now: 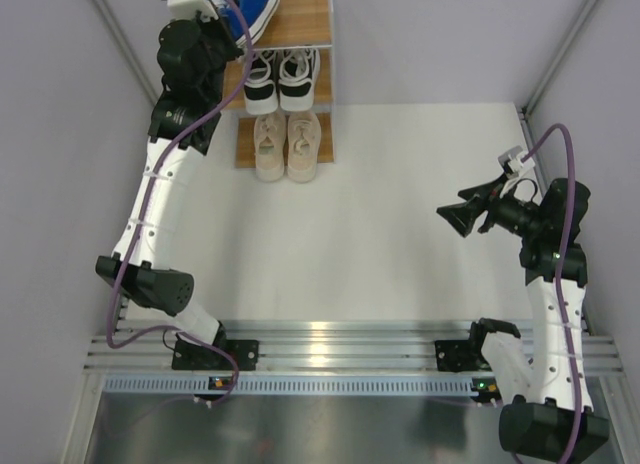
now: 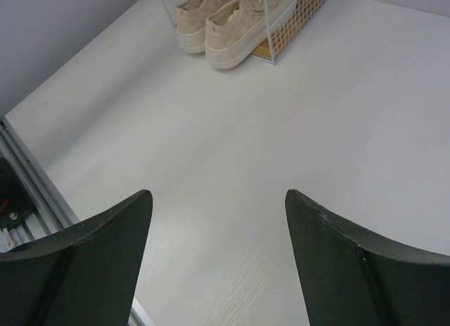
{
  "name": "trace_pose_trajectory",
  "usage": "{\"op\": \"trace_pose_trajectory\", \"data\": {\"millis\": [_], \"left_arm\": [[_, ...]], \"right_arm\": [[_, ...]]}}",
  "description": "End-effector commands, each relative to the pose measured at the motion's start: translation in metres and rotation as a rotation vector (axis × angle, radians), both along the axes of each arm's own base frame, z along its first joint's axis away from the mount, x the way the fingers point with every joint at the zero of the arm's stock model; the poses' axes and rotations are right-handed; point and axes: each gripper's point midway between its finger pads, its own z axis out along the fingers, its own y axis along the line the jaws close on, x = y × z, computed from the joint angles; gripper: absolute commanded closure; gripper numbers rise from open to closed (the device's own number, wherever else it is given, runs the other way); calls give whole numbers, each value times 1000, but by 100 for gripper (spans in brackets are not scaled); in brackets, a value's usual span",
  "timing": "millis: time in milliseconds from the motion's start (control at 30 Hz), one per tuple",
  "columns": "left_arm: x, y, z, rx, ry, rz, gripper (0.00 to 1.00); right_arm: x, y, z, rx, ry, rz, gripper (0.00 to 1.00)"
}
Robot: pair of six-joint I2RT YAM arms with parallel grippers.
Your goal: Place and organize the shoes onto the shoe shelf
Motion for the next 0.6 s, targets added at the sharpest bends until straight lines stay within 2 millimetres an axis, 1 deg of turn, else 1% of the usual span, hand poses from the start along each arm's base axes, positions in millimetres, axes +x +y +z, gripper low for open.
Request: {"op": "trace_pose_trajectory", "data": {"millis": [0,67,167,333,433,467,500,567], "left_arm": [[-8,17,10,7,-30,25,100],[-7,16,6,12,-22,9,100],[-7,14,8,16,-26,-9,100],[-6,3,4,33,-22,-67,100],[-3,0,-7,45,1,-78,99],[-4,1,-7,46,-3,-74,99],[-1,0,-14,51,10,-77,99],[1,0,-19,59,18,-76,99]], "right_arm": [[-1,-1,6,-14,-44,7,23],[-1,-1,5,-14,-42,5,23],[-2,-1,6,-15,-47,5,23],[-2,-1,6,-15,-47,4,23],[-2,-1,6,-15,-49,4,23],[-2,-1,5,-14,-46,4,23],[-2,-1,6,-14,-47,3,23],[-2,-1,5,-13,-45,3,23]]}}
